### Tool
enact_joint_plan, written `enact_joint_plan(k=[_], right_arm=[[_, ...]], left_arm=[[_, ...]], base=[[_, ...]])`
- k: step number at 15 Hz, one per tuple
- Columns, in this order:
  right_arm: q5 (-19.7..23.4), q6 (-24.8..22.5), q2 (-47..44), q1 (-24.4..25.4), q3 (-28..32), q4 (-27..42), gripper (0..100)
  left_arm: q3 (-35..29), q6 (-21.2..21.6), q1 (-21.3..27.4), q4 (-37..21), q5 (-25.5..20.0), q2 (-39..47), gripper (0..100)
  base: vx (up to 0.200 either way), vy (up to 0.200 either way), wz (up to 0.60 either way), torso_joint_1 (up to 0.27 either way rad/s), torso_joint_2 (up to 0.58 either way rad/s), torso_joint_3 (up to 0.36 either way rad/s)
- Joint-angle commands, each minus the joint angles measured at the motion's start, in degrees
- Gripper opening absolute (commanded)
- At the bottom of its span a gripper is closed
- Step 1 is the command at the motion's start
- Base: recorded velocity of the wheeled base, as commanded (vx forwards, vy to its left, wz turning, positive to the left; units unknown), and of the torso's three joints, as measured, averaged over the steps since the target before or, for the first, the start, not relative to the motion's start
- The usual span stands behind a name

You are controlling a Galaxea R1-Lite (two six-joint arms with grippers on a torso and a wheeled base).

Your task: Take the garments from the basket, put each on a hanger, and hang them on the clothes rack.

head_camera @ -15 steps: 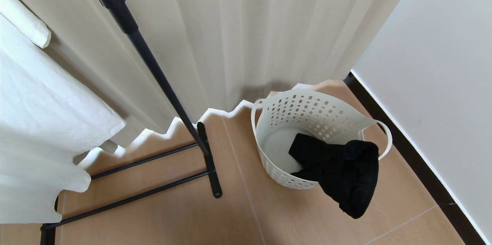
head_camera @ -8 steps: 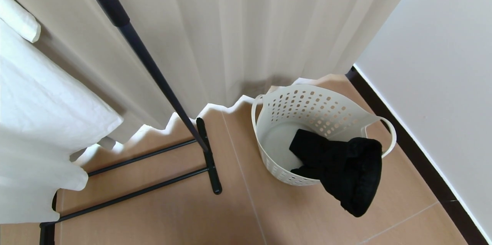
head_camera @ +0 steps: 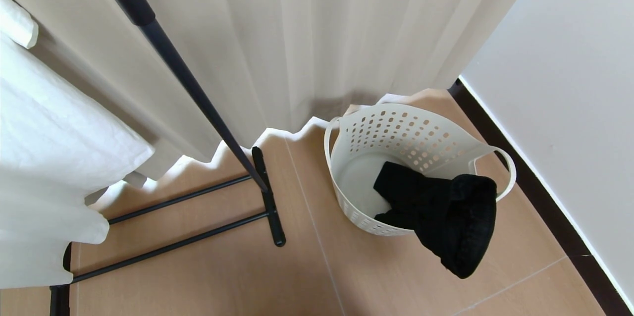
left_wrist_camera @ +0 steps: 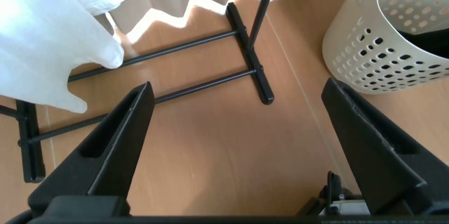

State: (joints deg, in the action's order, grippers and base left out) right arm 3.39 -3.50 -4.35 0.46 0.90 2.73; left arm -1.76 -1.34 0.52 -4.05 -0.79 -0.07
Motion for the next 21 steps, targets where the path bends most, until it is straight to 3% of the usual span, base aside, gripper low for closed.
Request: enact_joint_plan(k=[1,5,6,9,10,12,13,15,17,21], right_arm=[[0.74,-5.2,-15.07,0.5,0.33,0.17,100],[1.45,-7.4,-32.3,2.09,3.93,-2.29,100],[1.45,-9.95,-35.55,2.79,6.3,-2.29,100],[1.36,-23.4,-48.82,3.23,14.83,-2.38,100],[1.36,-30.43,-56.56,3.32,20.37,-2.38,100],[1.45,-38.86,-65.96,3.32,27.57,-2.12,100],[1.45,-39.22,-66.4,3.32,27.84,-2.03,100],[1.36,-51.26,-78.0,3.23,36.54,-1.85,100],[1.01,-58.9,-85.56,2.7,42.6,-1.76,100],[-0.49,-59.78,-99.36,1.65,55.52,-1.76,100]], left_arm=[[0.0,0.02,0.0,0.0,0.0,0.07,100],[0.0,0.02,0.0,0.0,0.0,0.07,100],[0.0,0.02,0.0,0.0,0.0,0.07,100],[0.0,0.02,0.0,0.0,0.0,0.07,100],[0.0,0.02,0.0,0.0,0.0,0.07,100],[0.0,0.02,0.0,0.0,0.0,0.07,100],[0.0,0.02,0.0,0.0,0.0,0.07,100],[0.0,0.02,0.0,0.0,0.0,0.07,100],[0.0,0.02,0.0,0.0,0.0,0.07,100],[0.0,0.02,0.0,0.0,0.0,0.07,100]], base=[[0.0,0.0,0.0,0.0,0.0,0.0],[0.0,0.0,0.0,0.0,0.0,0.0],[0.0,0.0,0.0,0.0,0.0,0.0],[0.0,0.0,0.0,0.0,0.0,0.0],[0.0,0.0,0.0,0.0,0.0,0.0],[0.0,0.0,0.0,0.0,0.0,0.0],[0.0,0.0,0.0,0.0,0.0,0.0],[0.0,0.0,0.0,0.0,0.0,0.0],[0.0,0.0,0.0,0.0,0.0,0.0],[0.0,0.0,0.0,0.0,0.0,0.0]])
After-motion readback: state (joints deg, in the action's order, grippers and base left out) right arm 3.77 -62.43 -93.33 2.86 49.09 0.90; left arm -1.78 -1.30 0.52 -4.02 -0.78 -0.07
